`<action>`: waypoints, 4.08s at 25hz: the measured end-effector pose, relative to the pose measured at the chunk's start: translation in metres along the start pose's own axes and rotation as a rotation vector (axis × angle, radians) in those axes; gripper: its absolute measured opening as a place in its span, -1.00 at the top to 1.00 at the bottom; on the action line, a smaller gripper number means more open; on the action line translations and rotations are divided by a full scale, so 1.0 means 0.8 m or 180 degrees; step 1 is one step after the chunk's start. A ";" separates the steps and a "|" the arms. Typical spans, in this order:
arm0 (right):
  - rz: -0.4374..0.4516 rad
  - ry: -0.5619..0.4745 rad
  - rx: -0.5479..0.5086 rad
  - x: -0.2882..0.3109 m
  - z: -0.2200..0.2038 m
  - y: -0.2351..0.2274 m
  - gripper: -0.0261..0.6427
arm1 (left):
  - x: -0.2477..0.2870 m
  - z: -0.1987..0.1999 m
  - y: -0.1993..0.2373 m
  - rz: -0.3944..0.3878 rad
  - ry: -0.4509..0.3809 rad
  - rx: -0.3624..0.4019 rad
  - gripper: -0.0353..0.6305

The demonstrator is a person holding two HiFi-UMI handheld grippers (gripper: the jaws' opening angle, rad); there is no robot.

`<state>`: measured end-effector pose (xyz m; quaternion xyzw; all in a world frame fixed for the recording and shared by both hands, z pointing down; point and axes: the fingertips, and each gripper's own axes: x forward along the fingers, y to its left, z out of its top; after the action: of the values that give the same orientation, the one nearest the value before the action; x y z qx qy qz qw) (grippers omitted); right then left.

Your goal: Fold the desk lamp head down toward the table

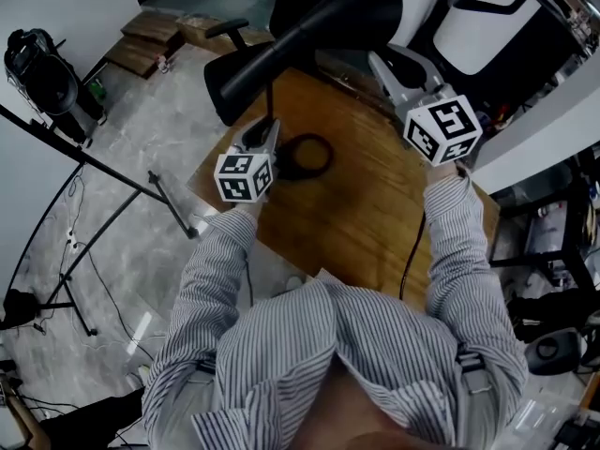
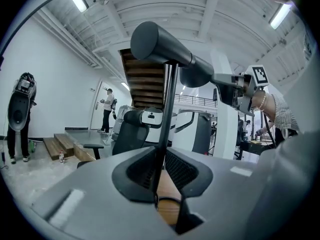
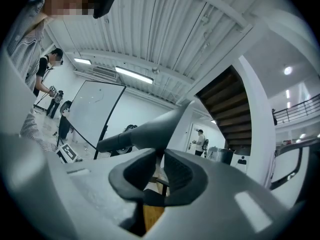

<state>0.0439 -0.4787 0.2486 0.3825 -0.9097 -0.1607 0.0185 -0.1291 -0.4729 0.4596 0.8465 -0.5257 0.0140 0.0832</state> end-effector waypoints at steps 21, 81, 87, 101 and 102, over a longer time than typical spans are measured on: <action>-0.0079 -0.0044 0.0495 -0.021 -0.047 0.009 0.85 | 0.003 0.002 -0.005 -0.0031 -0.0012 0.0019 0.69; 0.0066 0.0638 0.1494 -0.065 -0.154 0.259 0.92 | -0.128 -0.021 -0.105 0.0027 0.0032 -0.0143 0.88; 0.0056 0.0773 0.1547 -0.071 -0.172 0.267 0.92 | -0.139 -0.022 -0.110 0.0024 0.0063 -0.0127 0.88; 0.0093 0.0826 0.1605 -0.074 -0.178 0.277 0.92 | -0.146 -0.033 -0.116 0.0005 0.0161 -0.0139 0.88; 0.0095 0.0826 0.1590 -0.074 -0.177 0.277 0.92 | -0.146 -0.033 -0.117 -0.0006 0.0168 -0.0138 0.88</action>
<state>-0.0450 -0.3310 0.4559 0.3792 -0.9167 0.1190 0.0423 -0.0960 -0.3243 0.4609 0.8443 -0.5227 0.0248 0.1153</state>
